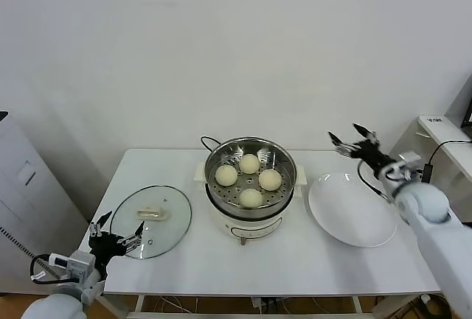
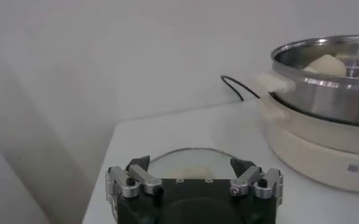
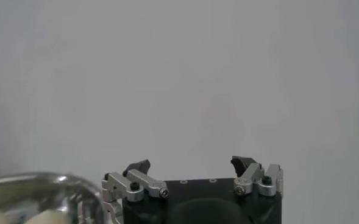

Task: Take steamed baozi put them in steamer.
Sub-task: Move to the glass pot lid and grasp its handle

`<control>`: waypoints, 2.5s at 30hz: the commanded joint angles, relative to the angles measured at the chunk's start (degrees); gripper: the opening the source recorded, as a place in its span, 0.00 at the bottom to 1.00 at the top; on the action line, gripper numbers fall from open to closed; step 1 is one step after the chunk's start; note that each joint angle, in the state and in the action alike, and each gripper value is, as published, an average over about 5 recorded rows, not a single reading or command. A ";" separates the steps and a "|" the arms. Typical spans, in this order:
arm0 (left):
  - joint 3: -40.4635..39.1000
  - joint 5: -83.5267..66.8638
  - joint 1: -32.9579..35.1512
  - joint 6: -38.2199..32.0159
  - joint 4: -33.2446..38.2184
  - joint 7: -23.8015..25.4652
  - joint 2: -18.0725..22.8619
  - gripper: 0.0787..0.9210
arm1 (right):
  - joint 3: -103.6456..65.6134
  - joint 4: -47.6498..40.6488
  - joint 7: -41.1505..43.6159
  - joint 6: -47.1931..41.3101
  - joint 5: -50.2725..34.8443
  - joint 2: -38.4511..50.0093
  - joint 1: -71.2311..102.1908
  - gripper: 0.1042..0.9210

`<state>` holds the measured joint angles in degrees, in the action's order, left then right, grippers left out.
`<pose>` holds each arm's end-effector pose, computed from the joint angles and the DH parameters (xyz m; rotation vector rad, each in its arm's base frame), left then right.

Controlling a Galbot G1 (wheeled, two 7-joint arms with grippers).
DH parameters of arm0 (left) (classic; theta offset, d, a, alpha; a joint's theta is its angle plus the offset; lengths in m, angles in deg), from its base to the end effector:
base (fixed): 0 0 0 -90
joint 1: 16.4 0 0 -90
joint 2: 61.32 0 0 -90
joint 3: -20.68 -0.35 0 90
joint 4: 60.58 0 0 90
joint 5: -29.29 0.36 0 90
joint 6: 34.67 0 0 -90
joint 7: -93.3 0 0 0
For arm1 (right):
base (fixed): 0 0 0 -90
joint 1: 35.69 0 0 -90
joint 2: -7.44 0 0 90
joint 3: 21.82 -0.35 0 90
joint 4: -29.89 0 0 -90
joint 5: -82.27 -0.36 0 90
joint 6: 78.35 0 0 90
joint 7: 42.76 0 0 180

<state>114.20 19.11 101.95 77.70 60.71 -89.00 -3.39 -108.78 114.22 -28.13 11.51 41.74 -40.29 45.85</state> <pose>0.2094 0.1026 -0.2586 -0.1712 -2.7551 -0.5427 0.3977 -0.2453 -0.2422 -0.3526 3.0894 -0.0548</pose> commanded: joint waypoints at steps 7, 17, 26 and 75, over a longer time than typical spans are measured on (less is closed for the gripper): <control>-4.66 60.97 -0.03 -23.16 -10.05 2.30 1.94 0.88 | -21.85 0.99 4.03 3.98 10.39 -12.84 19.65 0.88; -8.13 87.66 -9.25 -29.02 -25.55 -5.36 9.98 0.88 | -20.60 -0.61 5.09 4.85 12.66 -13.93 18.64 0.88; -6.97 93.13 -14.99 -25.96 -32.12 -7.90 12.06 0.88 | -19.88 -1.45 5.82 5.84 14.94 -14.69 18.28 0.88; -7.55 82.62 -21.29 -24.95 -32.25 -5.27 12.01 0.33 | -20.09 -3.75 8.26 8.67 21.06 -17.75 18.22 0.88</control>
<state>106.49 105.16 79.41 52.24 22.03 -95.45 9.34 -128.86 110.43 -20.01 19.86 61.84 -57.98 64.06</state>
